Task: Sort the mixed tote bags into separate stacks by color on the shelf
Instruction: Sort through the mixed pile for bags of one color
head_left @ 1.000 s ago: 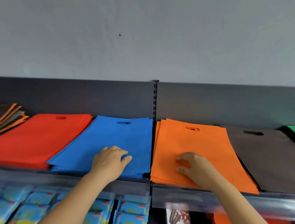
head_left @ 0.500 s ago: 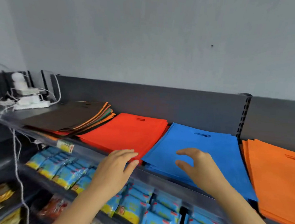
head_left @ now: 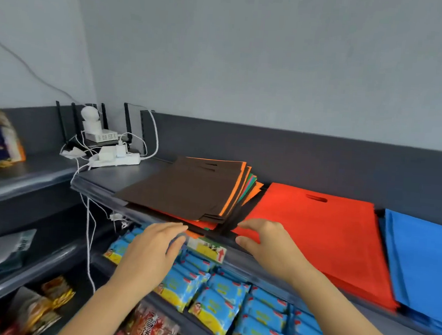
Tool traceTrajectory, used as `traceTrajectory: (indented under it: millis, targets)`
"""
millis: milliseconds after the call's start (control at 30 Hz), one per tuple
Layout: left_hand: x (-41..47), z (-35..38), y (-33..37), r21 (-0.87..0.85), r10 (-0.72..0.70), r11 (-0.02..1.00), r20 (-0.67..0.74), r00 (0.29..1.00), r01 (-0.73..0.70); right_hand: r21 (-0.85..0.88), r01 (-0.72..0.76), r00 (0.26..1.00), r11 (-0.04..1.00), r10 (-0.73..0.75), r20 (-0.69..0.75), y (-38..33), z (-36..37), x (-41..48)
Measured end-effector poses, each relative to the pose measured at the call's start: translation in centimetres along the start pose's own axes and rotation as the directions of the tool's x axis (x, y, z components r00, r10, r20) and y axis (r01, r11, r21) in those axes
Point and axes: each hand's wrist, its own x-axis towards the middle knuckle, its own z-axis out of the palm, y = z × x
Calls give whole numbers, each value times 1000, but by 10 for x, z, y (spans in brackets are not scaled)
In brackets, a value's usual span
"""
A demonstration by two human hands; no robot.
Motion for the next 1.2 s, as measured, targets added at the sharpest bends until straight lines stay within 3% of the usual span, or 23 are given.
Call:
traceTrajectory:
  millis: [200, 333, 400, 500, 567, 700, 833, 900, 1033, 1200]
  targets:
    - [35, -7, -49, 0, 39, 999, -16, 999, -39, -45, 4, 999, 999, -2, 47, -29, 27, 59]
    - [58, -8, -60, 35, 88, 996, -11, 996, -87, -84, 24, 985, 996, -9, 174, -35, 36, 93]
    - [69, -8, -64, 82, 93, 991, 106, 990, -102, -106, 30, 969, 994, -3, 246, -32, 42, 106]
    - [87, -7, -72, 157, 16, 985, 361, 933, -78, -96, -17, 981, 995, 35, 191, -25, 47, 117]
    - [98, -5, -80, 135, -39, 991, 395, 918, -16, -60, -58, 986, 996, 67, 153, -22, 46, 123]
    - [119, -5, -83, 220, -65, 975, 206, 976, 19, 34, -72, 983, 997, 66, 173, -10, 43, 131]
    - [134, 3, -76, 343, -126, 935, 74, 989, 94, 299, -164, 964, 940, 88, 251, 5, 42, 127]
    - [139, 6, -76, 370, -182, 915, 26, 983, 159, 262, -173, 954, 949, 96, 282, 11, 41, 127]
    - [144, 8, -79, 318, -267, 914, 7, 964, 252, 116, -49, 953, 992, 12, 304, 18, 40, 128]
    - [144, 8, -78, 273, -294, 920, 9, 956, 280, 85, 0, 977, 996, -18, 213, 22, 44, 129]
